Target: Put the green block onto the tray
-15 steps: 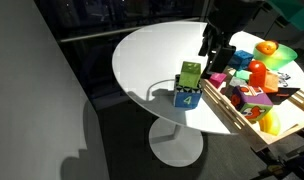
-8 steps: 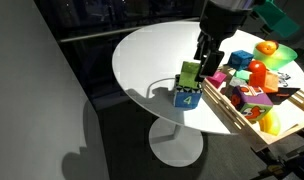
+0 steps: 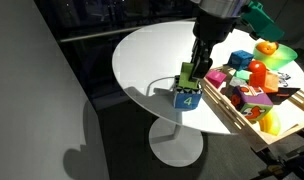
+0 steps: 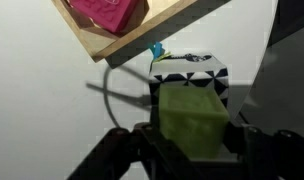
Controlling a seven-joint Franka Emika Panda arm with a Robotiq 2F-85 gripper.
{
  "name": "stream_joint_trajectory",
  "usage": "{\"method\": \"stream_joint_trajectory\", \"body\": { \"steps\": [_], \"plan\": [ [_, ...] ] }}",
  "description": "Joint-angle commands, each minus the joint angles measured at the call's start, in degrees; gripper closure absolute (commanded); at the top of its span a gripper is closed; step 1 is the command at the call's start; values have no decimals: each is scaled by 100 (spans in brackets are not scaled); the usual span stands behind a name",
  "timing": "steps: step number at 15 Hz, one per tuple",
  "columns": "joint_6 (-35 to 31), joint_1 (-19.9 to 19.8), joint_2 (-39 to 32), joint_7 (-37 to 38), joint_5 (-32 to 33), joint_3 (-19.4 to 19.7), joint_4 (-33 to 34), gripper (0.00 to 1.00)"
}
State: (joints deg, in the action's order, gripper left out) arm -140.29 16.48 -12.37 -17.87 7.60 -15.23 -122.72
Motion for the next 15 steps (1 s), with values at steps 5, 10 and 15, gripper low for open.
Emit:
{"method": "stream_joint_trajectory", "body": {
  "steps": [5, 10, 15],
  "plan": [
    [236, -33, 152, 124, 38, -40, 69, 71],
    [527, -87, 470, 37, -31, -36, -59, 71],
    [1005, -145, 898, -6, 17, 10, -248, 71]
  ]
}}
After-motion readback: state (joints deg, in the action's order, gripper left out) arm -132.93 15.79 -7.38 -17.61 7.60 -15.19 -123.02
